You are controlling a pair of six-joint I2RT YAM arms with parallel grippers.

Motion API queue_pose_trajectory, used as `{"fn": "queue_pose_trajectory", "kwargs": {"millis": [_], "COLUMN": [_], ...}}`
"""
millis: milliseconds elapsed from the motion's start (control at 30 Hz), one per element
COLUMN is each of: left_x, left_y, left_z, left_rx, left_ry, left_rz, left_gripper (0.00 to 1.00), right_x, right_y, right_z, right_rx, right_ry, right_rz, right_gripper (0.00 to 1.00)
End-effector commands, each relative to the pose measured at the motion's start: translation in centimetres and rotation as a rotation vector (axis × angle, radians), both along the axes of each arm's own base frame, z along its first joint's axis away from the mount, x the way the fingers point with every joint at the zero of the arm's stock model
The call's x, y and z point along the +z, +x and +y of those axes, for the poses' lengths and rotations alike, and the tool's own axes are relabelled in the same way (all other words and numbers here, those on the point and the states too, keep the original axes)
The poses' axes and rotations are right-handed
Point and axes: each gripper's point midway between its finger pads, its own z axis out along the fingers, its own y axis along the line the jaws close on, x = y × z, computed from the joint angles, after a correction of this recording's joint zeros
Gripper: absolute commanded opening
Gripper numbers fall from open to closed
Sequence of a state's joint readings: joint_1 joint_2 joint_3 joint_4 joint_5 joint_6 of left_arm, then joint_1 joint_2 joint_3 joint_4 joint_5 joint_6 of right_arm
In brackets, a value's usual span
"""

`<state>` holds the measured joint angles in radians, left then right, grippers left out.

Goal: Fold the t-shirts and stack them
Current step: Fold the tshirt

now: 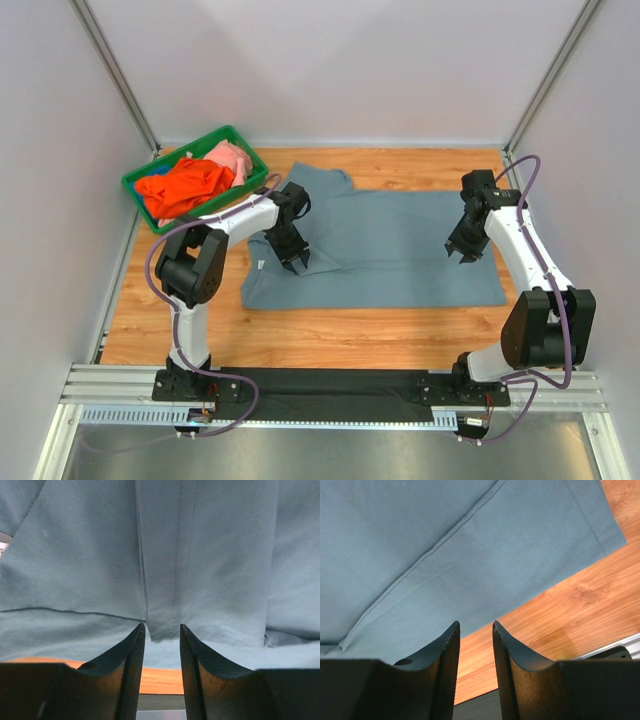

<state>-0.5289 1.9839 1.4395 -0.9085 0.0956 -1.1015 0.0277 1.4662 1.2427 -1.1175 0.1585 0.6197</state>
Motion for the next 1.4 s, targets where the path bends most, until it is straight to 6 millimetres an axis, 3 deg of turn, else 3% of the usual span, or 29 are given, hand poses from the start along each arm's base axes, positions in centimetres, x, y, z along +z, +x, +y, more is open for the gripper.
{"fn": "queue_pose_trajectory", "kwargs": {"millis": [0, 133, 233, 433, 567, 867, 1367], "left_x": [0.3, -0.1, -0.4, 0.1, 2.1, 5.9, 6.8], "left_y": [0.2, 0.2, 0.1, 0.7, 1.9, 5.6, 11.4], "left_z": [-0.2, -0.1, -0.4, -0.9, -1.7, -5.6, -9.9], "left_rx": [0.025, 0.033, 0.042, 0.032, -0.001, -0.146, -0.346], "left_ry": [0.005, 0.012, -0.008, -0.024, -0.038, -0.092, -0.176], "left_rz": [-0.002, 0.000, -0.008, -0.036, -0.113, -0.294, -0.500], "left_gripper": [0.41, 0.40, 0.35, 0.13, 0.01, 0.00, 0.00], "right_x": [1.1, 0.9, 0.9, 1.1, 1.1, 1.0, 0.6], "right_y": [1.1, 0.9, 0.9, 0.8, 0.6, 0.7, 1.0], "right_z": [-0.4, -0.4, -0.4, -0.4, -0.4, -0.3, -0.5], "right_rx": [0.012, 0.014, 0.015, 0.008, 0.008, 0.005, 0.018], "right_ry": [-0.027, -0.024, -0.026, -0.022, -0.024, -0.018, -0.031], "right_rz": [-0.050, -0.047, -0.045, -0.060, -0.059, -0.061, -0.050], "right_gripper": [0.34, 0.34, 0.34, 0.34, 0.34, 0.34, 0.34]}}
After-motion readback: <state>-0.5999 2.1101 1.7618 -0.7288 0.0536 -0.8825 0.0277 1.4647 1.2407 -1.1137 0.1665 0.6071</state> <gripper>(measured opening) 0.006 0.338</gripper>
